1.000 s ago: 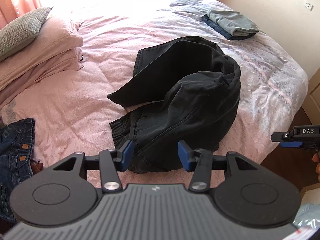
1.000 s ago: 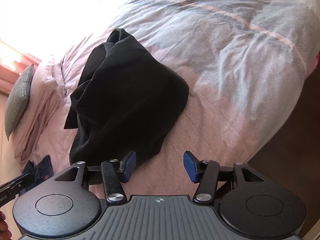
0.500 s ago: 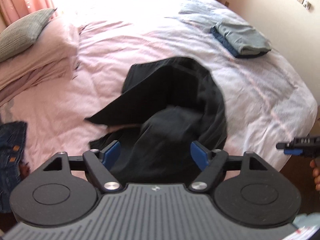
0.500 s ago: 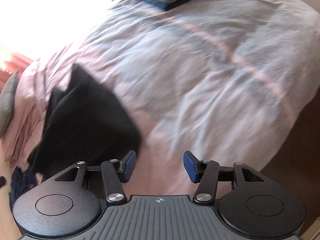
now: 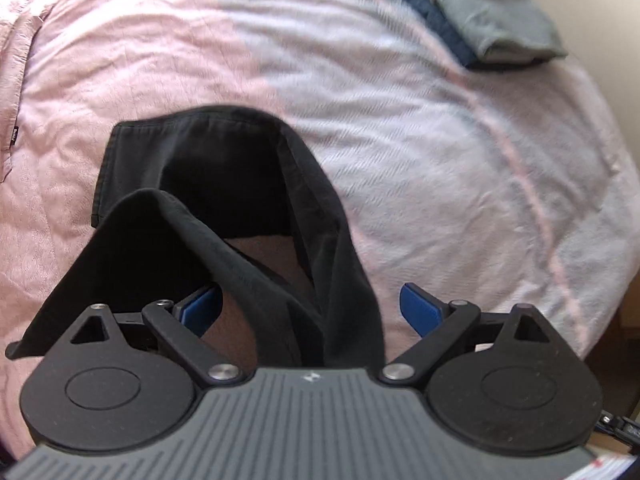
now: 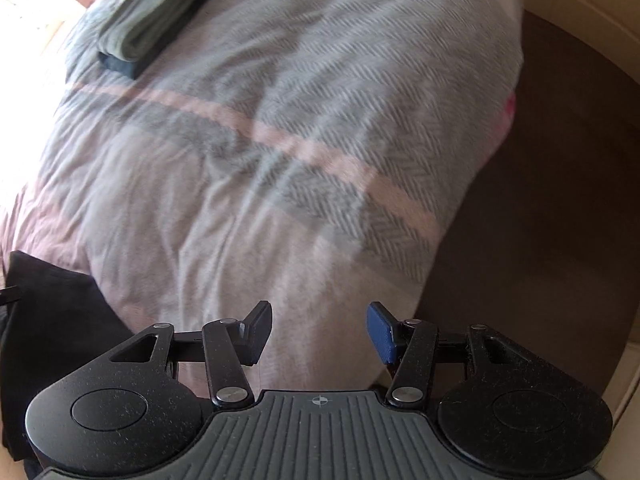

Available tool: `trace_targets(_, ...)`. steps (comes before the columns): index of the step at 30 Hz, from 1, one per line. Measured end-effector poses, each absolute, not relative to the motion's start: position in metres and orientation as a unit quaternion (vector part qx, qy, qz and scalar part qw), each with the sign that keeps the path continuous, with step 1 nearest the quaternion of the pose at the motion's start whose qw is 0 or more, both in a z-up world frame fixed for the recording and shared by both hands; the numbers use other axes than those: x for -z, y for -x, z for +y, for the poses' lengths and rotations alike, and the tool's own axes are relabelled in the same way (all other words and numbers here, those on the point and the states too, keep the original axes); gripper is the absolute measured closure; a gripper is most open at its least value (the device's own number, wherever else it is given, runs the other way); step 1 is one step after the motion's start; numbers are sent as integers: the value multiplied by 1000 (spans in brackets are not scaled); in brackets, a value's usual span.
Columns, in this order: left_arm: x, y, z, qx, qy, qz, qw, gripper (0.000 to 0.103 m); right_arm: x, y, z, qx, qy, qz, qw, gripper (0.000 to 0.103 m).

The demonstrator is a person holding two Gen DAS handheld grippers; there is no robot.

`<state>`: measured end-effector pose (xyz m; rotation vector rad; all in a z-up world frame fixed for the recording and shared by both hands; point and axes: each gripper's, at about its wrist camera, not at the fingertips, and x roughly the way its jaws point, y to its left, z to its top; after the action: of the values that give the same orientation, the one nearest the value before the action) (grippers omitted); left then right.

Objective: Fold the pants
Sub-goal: 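Grasp the black trousers with the left tool and lift them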

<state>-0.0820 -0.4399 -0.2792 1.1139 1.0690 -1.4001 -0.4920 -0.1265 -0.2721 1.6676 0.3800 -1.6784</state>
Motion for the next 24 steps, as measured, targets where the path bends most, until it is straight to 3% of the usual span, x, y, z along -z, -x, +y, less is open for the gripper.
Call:
trace_targets(2,298,82,-444,569,-481,444,498,32,277,487,-117,654,-658,137,348,53)
trace_targets(3,302,79,-444,571,-475,454,492,70,279,485,-112,653,-664,130,341,53)
trace_targets(4,301,76,-444,573,-463,465,492,94,281,484,-109,651,-670,123,334,53)
trace_targets(9,226,78,-430,666,-382,425,479,97,280,479,-112,652,-682,93,318,53)
trace_targets(18,-13,-3,-385,810,-98,348,461,97,251,456,-170,660,-646,81,375,53)
trace_targets(21,-50,-47,-357,824,4,355,441,97,239,443,-186,658,-633,77,400,53)
trace_targets(24,-43,-95,-329,810,93,383,435,92,232,429,-195,658,-624,81,414,53)
